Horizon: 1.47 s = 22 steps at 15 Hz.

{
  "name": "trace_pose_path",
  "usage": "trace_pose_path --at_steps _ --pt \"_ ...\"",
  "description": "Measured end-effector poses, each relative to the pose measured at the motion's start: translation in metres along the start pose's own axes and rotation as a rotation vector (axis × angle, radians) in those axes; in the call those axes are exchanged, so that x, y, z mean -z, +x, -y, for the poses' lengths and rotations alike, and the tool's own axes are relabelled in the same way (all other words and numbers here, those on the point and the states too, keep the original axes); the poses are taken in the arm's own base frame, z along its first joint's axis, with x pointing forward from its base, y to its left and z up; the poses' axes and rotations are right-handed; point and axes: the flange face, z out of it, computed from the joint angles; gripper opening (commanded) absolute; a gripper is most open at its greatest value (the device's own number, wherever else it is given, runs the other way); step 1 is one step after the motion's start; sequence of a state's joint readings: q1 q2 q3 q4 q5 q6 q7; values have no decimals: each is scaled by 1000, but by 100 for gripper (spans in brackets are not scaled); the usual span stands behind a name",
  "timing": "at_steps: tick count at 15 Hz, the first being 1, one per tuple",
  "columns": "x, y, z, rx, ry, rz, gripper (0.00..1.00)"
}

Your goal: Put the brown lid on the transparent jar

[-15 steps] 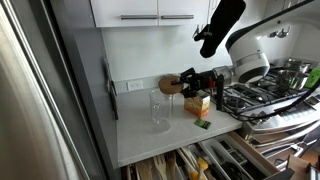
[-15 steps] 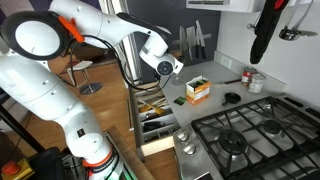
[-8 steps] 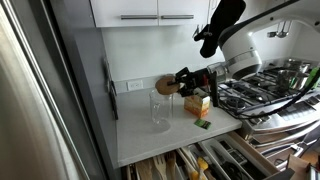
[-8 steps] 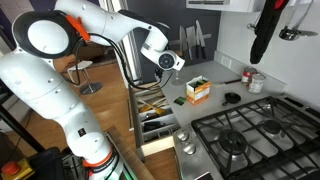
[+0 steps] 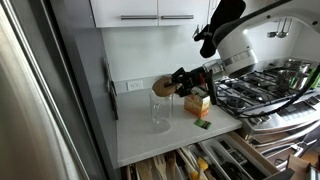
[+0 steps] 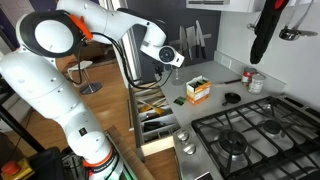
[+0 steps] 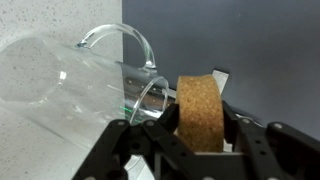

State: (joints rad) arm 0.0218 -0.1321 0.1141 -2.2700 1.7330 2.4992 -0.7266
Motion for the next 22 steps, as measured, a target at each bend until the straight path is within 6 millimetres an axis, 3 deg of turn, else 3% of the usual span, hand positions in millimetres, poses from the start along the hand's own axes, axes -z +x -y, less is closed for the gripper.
trace_pose_path --at_steps 18,21,22 --pt "-29 17 13 22 -130 26 19" --pt "-30 20 13 21 -142 28 62" --pt "-30 20 14 22 -145 28 70"
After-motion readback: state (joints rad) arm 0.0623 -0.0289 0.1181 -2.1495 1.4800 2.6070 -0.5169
